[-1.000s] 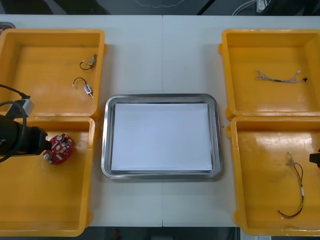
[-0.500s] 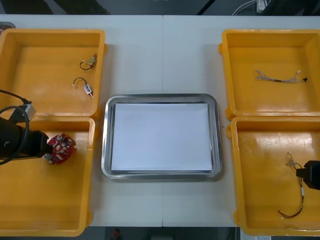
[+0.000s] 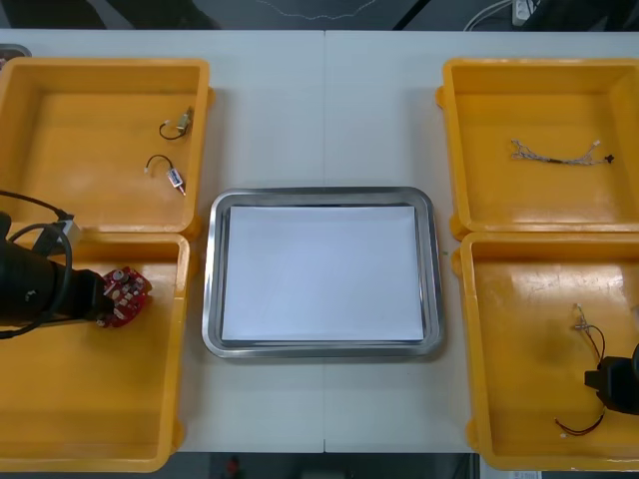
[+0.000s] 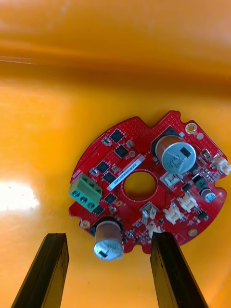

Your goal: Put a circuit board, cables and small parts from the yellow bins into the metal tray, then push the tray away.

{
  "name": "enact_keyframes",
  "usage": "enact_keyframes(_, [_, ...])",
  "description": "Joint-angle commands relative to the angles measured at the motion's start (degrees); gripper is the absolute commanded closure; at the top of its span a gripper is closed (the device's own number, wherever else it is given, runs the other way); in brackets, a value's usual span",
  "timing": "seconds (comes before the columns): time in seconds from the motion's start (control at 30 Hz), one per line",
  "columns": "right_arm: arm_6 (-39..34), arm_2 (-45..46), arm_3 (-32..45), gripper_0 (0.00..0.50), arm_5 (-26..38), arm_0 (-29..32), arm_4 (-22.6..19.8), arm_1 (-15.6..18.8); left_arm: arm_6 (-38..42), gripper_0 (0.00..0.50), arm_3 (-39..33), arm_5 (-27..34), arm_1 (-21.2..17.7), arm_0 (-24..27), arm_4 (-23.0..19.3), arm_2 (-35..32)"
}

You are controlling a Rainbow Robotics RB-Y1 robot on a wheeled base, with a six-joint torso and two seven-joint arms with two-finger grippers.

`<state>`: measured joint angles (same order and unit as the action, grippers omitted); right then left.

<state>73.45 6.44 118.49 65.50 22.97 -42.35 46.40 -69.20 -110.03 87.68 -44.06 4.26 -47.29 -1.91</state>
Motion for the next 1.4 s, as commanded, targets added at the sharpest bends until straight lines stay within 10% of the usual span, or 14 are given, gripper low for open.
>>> enact_keyframes(0.03, [2.8, -1.7, -0.4, 0.0, -0.6, 0.9, 2.5, 0.3, -4.2, 0.0, 0.4, -1.0, 0.6, -1.4, 1.0, 1.1])
enact_keyframes(0.57, [2.8, -4.3, -2.5, 0.0, -2.9, 0.9, 2.8, 0.3, -4.5, 0.0, 0.4, -4.9, 0.0, -4.0, 1.3, 2.3])
enact_keyframes(0.63, [2.9, -4.3, -2.6, 0.116, -3.4, 0.9, 3.0, 0.2, -4.4, 0.0, 0.4, -5.9, 0.0, -4.2, 1.4, 2.7])
enact_keyframes(0.67, [3.1, -4.4, -2.6, 0.279, -3.4, 0.9, 3.2, 0.2, -4.4, 0.0, 0.4, -5.9, 0.0, -4.2, 1.4, 2.8])
enact_keyframes(0.7, [3.2, -4.5, -2.6, 0.471, -3.5, 0.9, 3.2, 0.3, -4.4, 0.144, 0.4, -5.9, 0.0, -4.2, 1.4, 2.8])
enact_keyframes(0.73, [3.1, -4.5, -2.6, 0.5, -3.6, 0.9, 3.2, 0.2, -4.3, 0.213, 0.4, -5.9, 0.0, -4.2, 1.4, 2.8])
enact_keyframes(0.8, [3.3, -4.5, -2.6, 0.5, -3.7, 0.9, 3.0, 0.3, -4.4, 0.494, 0.4, -5.9, 0.0, -4.2, 1.4, 2.8])
enact_keyframes(1.4, [3.7, 7.1, 9.3, 0.5, 11.9, -0.9, -1.2, 0.5, -4.2, 0.5, -1.8, -4.7, -0.7, -3.9, 0.6, 1.7])
